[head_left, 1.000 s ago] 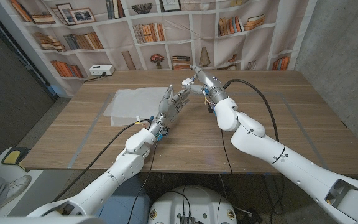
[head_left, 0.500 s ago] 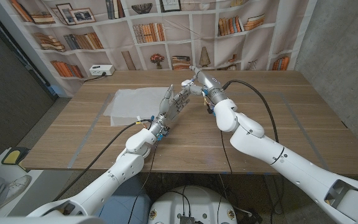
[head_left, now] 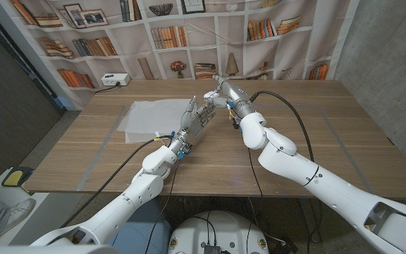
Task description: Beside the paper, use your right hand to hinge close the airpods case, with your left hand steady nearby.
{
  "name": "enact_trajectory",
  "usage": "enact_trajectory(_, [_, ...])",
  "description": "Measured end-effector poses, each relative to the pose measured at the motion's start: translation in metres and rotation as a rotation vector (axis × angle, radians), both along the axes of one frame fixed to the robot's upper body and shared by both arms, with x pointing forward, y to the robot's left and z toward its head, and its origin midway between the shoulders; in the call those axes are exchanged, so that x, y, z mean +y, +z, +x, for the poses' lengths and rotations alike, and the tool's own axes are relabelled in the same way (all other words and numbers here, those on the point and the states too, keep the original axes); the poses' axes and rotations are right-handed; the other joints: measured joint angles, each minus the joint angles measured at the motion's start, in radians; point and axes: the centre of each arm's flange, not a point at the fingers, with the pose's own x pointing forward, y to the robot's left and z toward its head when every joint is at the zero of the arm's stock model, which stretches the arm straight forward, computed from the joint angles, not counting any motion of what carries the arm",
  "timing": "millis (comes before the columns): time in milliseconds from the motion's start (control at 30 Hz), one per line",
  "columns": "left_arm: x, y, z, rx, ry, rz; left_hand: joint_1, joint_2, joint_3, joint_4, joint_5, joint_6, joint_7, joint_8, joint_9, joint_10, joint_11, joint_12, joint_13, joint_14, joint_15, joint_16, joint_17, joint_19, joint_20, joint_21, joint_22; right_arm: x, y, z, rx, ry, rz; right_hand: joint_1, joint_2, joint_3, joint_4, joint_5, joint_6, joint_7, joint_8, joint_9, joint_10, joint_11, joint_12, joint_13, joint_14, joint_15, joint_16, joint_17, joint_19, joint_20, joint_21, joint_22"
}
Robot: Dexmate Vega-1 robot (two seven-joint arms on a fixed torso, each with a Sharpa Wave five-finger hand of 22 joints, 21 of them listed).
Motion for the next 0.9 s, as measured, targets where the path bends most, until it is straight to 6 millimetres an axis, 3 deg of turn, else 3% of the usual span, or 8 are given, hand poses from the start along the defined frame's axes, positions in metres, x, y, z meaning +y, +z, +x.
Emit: enact_trajectory(900, [-0.0079,-0.0004,0.0012,0.004,-0.027,0.012,0.0,0.0,-0.011,0.006,0.013,0.019,0.001,0.01,-0.002,0.005,0.006,0.0,0.0,0.0,0.0,0.0,0.0,0.0,0.0,0.0,0.0,0.0017,-0.0027,0.0038,0.002,0.033,0.034,0.001,-0.001,-0.01,-0.001,0.001,0.012,-0.001,0.0,0.0,0.004,0.004,0.029,-0.005,0.008,0.0,0.0,0.0,0.0,0.0,0.0,0.0])
